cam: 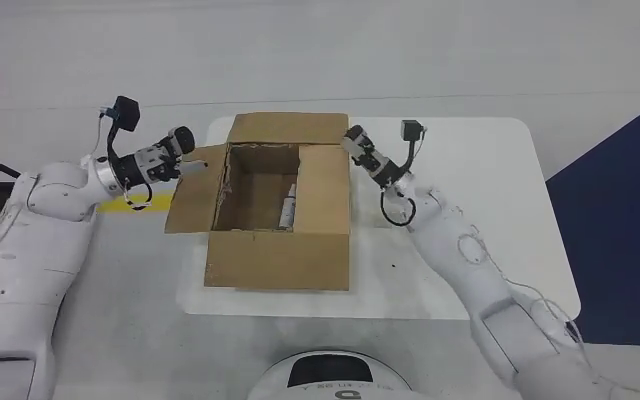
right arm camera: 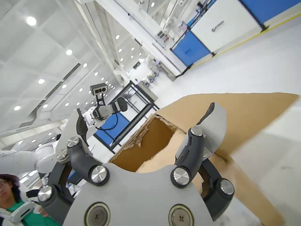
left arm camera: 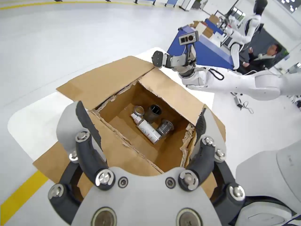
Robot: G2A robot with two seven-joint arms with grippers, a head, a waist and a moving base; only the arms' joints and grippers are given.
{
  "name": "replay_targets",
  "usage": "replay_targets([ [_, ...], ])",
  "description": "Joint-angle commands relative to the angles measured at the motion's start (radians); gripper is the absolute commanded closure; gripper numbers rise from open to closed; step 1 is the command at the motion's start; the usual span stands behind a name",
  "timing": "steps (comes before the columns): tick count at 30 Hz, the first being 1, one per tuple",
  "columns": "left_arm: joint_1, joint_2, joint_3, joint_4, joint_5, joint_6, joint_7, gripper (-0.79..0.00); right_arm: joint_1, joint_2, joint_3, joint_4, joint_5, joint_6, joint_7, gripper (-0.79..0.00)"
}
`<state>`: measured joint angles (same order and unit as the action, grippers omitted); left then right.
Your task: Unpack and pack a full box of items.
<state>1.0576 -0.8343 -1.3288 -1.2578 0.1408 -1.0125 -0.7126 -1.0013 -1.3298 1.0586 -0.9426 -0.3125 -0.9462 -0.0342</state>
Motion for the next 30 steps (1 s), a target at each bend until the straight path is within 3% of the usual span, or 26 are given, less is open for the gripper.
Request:
replay_targets([
  [1, 0.021, -0.003, 0.010, -0.034, 0.057, 0.000, 0.037, -0.785, -0.237, 0.054, 0.159, -0.359, -0.063, 0.110, 0.028, -0.785],
  [3, 0.031, -0.007, 0.024, -0.062, 0.124, 0.000, 0.069, -0.785, -0.417, 0.084, 0.269, -0.592, -0.052, 0.216, 0.096, -0.785],
  [5, 0.038, -0.012, 0.040, -0.086, 0.203, 0.000, 0.110, -0.785, -0.532, 0.101, 0.343, -0.730, -0.019, 0.287, 0.166, -0.785],
  [10, 0.052, -0.027, 0.092, -0.134, 0.391, 0.000, 0.213, -0.785, -0.623, 0.119, 0.412, -0.808, 0.075, 0.333, 0.297, -0.785],
  [19, 0.050, -0.054, 0.158, -0.146, 0.728, 0.053, 0.417, -0.785, -0.497, 0.120, 0.343, -0.629, 0.227, 0.345, 0.475, -0.785],
  [25, 0.053, -0.072, 0.208, -0.138, 0.937, 0.112, 0.563, -0.646, -0.378, 0.110, 0.275, -0.427, 0.300, 0.347, 0.527, -0.785],
  [30, 0.047, -0.088, 0.260, -0.127, 1.033, 0.151, 0.654, -0.656, -0.324, 0.098, 0.214, -0.350, 0.326, 0.319, 0.533, -0.785],
])
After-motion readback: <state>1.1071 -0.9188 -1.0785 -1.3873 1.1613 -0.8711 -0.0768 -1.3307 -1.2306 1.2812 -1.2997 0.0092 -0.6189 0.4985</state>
